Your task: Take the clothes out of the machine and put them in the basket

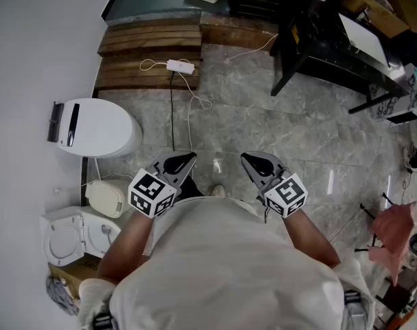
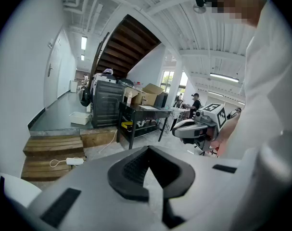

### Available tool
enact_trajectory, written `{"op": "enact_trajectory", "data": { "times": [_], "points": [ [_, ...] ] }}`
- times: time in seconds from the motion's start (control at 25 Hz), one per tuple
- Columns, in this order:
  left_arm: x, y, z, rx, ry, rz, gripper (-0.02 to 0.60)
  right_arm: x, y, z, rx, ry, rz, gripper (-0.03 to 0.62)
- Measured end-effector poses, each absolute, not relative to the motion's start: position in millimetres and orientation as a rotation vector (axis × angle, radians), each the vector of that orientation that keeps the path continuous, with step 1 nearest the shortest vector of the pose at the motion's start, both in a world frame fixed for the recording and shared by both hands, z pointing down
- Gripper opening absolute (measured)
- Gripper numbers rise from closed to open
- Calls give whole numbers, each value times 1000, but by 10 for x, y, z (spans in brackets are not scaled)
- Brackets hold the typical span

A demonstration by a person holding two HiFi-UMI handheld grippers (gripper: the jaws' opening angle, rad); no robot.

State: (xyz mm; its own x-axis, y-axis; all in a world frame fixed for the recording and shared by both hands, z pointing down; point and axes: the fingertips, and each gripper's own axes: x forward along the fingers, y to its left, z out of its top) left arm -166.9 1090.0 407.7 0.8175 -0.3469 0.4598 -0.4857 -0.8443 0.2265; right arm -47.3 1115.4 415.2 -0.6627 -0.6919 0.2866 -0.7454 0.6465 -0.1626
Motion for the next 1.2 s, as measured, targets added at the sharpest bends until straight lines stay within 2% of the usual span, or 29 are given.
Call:
{"op": "enact_trajectory", "data": {
  "times": [0.28,0.72,0.8,1.2],
  "points": [
    [-1849,10742,3974,2677,-647,521,-3,-801,10972,4080,1119,-2688,370,3],
    [-2820,10040,3973,2656,-733,461,-1,-1781,10375,4018,1040,-2703,437,3],
    [-2977,9904,3994,2657,-733,460,57,-1969,10259,4034,1024,-2698,437,3],
    [-3719,9154,4134,2653,-761,459,231,-2629,9727,4164,1062,-2637,449,3]
  ]
}}
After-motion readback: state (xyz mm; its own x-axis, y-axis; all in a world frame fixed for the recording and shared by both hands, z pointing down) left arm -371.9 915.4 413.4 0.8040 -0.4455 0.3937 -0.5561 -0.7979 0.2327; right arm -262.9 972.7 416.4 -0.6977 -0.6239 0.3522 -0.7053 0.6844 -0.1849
